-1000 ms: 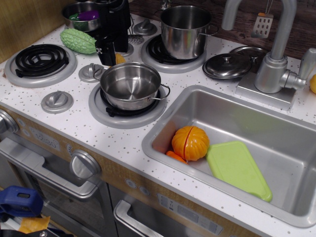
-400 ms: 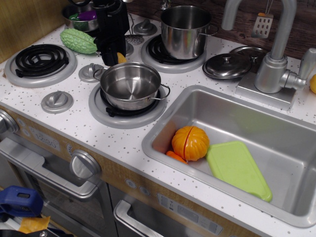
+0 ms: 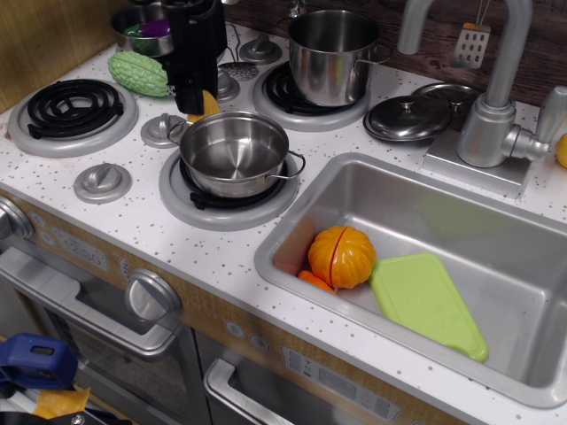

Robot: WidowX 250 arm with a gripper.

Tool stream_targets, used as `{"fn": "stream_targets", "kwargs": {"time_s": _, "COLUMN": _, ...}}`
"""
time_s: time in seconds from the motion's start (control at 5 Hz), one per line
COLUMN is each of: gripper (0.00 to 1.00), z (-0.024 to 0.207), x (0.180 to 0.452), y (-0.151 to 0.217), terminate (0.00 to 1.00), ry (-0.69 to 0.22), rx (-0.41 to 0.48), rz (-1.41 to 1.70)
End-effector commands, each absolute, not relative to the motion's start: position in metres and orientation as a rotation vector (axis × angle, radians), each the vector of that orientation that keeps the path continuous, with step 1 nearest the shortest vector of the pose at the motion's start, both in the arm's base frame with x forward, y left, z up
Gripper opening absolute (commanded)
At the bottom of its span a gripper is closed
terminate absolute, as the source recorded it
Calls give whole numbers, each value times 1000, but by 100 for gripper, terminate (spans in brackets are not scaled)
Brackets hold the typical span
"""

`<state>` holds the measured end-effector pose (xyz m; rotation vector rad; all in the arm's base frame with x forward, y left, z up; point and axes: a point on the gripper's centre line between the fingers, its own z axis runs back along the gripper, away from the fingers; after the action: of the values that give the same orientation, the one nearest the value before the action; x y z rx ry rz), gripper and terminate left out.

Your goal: Put corn in pan which is on stove

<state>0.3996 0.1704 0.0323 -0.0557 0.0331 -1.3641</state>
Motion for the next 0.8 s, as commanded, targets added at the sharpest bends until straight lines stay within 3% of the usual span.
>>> {"fn": "stream_targets", "kwargs": {"time_s": 0.0, "gripper": 0, "z": 119, "x": 415, "y": 166, "terminate": 0, "ry": 71, "rx": 121, "rz": -1365}}
{"fn": "stream_targets", "kwargs": {"time_s": 0.2, "gripper": 0, "z": 135, "x": 404, "y": 157, "terminate": 0, "ry": 135, "rx": 125, "rz": -1328}}
{"fn": "stream_targets", "kwargs": {"time_s": 0.6, "gripper": 0, "z": 144, "x": 362, "y": 141, "terminate": 0, "ry": 148, "rx": 140, "rz": -1220}}
